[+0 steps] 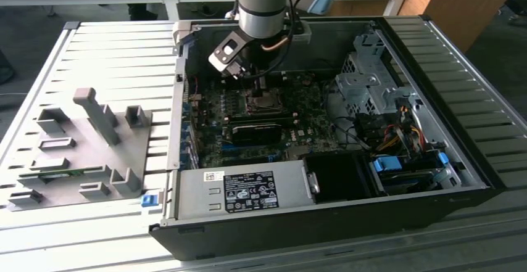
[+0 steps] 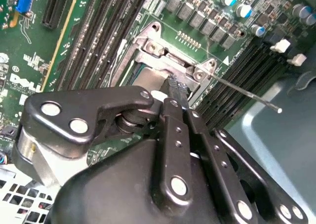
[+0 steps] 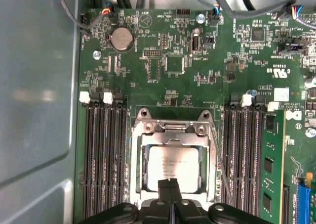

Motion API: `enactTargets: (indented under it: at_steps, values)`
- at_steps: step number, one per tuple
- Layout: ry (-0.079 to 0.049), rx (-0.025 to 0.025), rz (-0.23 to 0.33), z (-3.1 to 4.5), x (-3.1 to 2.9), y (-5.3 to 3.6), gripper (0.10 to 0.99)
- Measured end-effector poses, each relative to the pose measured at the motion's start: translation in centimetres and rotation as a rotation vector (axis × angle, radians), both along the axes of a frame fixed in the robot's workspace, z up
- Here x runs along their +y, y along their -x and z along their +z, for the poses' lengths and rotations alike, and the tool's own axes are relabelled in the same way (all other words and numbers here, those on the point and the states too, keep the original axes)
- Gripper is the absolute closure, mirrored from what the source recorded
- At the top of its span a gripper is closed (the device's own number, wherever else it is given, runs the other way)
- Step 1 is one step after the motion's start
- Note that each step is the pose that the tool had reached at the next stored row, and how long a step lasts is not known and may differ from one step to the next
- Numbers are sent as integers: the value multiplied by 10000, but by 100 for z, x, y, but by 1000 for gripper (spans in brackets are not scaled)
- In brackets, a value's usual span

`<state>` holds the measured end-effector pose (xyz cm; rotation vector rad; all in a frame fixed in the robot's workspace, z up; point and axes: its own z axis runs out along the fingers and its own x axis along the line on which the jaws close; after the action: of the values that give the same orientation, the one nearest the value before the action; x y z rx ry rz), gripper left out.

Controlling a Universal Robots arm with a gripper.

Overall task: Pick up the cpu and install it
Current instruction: 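Close the cpu cover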

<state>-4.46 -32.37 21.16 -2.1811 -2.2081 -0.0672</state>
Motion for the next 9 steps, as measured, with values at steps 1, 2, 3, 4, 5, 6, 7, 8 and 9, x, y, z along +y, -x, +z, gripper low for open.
enactTargets:
  at_steps: [1, 2, 3, 4, 5, 6, 7, 8, 9]
  values:
    - [0, 0, 0, 0, 0, -11, 980]
    - [0, 0, 0, 0, 0, -20, 980]
    - [0, 1, 0, 0, 0, -31, 980]
    - [0, 0, 0, 0, 0, -42, 980]
    - [0, 0, 1, 0, 0, -53, 980]
    - [-1, 0, 1, -1, 0, -62, 980]
    - [-1, 0, 0, -1, 0, -71, 980]
    - [0, 0, 0, -1, 0, -81, 980]
    - [1, 0, 1, -1, 0, -91, 980]
